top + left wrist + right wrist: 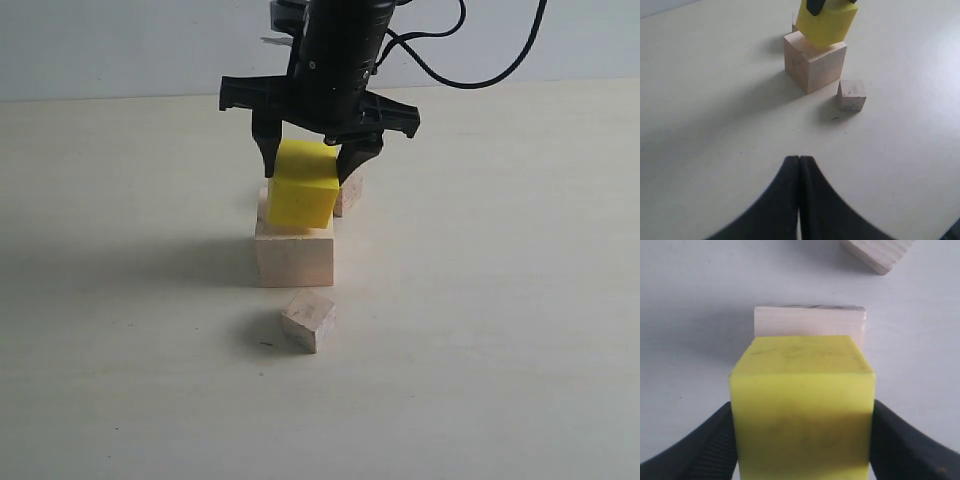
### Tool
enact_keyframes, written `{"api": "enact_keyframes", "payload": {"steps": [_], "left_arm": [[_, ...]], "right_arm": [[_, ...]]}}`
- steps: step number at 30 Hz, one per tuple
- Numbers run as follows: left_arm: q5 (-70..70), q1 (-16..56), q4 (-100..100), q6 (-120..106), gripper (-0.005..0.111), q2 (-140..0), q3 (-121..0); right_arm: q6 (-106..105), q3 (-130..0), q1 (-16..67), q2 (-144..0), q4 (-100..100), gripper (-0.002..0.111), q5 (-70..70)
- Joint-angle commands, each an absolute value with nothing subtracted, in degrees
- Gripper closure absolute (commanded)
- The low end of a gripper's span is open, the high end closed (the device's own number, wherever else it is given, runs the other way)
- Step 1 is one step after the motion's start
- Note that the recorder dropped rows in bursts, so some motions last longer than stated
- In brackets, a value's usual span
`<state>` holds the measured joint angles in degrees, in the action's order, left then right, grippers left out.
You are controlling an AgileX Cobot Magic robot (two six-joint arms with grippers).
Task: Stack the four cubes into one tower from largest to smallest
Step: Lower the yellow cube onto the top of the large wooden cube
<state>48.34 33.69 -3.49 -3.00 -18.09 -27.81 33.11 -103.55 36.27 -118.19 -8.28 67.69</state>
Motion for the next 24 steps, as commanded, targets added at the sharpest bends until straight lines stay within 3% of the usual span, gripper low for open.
{"api": "enact_keyframes", "payload": {"steps": [1, 24], "left_arm": [[47.7, 34.0, -3.7, -2.8, 0.107, -17.9, -27.4], [47.7, 34.0, -3.7, -2.8, 0.107, -17.9, -27.4]], "right_arm": [[33.1, -103.7, 36.1, -118.0, -8.0, 0.108, 66.7], [33.1, -103.7, 36.1, -118.0, -6.9, 0.108, 65.8]]}}
